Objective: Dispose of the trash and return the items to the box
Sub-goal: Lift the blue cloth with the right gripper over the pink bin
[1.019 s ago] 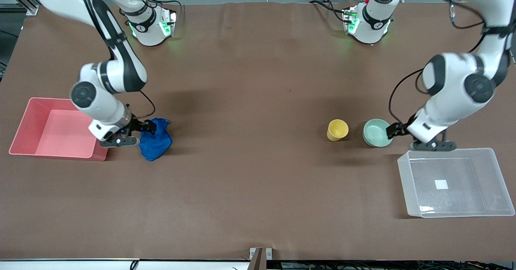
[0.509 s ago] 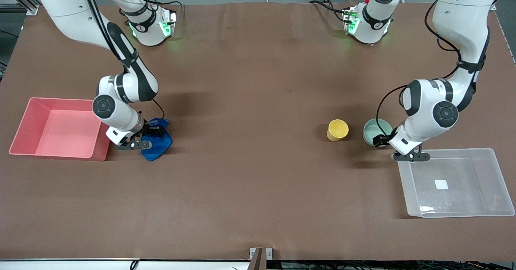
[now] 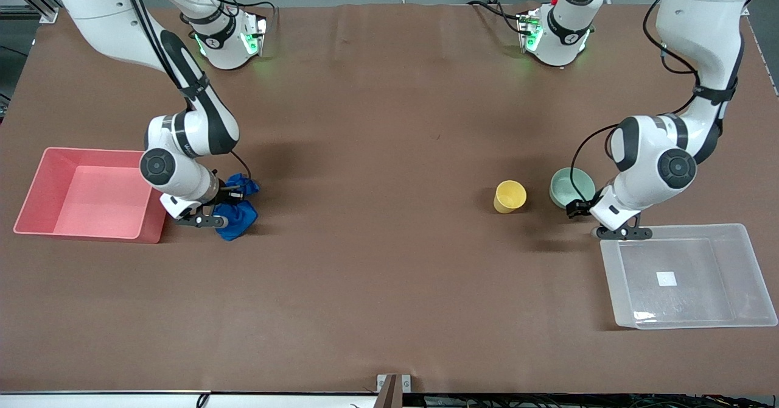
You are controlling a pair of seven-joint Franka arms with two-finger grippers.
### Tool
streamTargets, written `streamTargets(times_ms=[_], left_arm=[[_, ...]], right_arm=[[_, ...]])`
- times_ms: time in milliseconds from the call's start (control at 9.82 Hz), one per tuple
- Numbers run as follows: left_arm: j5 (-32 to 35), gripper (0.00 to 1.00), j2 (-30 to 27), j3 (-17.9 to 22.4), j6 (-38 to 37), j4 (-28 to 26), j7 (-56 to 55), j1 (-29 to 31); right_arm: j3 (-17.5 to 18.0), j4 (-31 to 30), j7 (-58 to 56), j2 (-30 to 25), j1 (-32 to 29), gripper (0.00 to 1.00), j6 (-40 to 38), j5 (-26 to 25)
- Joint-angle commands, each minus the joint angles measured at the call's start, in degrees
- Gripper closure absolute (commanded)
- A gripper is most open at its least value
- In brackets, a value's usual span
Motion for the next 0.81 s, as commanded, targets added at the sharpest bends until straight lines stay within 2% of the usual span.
streamTargets(times_ms=[0,204,407,509,611,713], left_arm=[[0.82,0.2,-0.58,0.15,-0.93,-3.82,0.73,0.16],[1.08,0.26,0.73,0.15,-0.75,-4.79,0.82,0.25],[1.44,0.39,1.62,0.15,-0.75,-6.02,1.95,0.33],[1.44,0.61,1.71,0.15,-0.75,-6.02,1.96,0.42],[1.44,0.9,1.71,0.15,-0.84,-6.02,1.96,0.51],[1.35,1.0,1.62,0.15,-0.93,-6.02,1.96,0.42]], right_arm=[[0.56,4.35,2.93,-8.64,-0.5,0.99,-13.89,-0.02],[0.29,8.49,2.24,-17.17,-2.86,0.99,-26.04,-0.02],[-1.54,10.87,0.84,-23.77,-5.85,0.99,-34.32,-0.54],[-5.64,11.06,-3.96,-25.54,-6.04,0.99,-36.27,-1.07],[-11.08,11.06,-11.32,-25.73,-5.95,0.98,-36.03,-2.03],[-15.22,10.88,-17.65,-25.47,-6.04,0.99,-34.64,-5.87]])
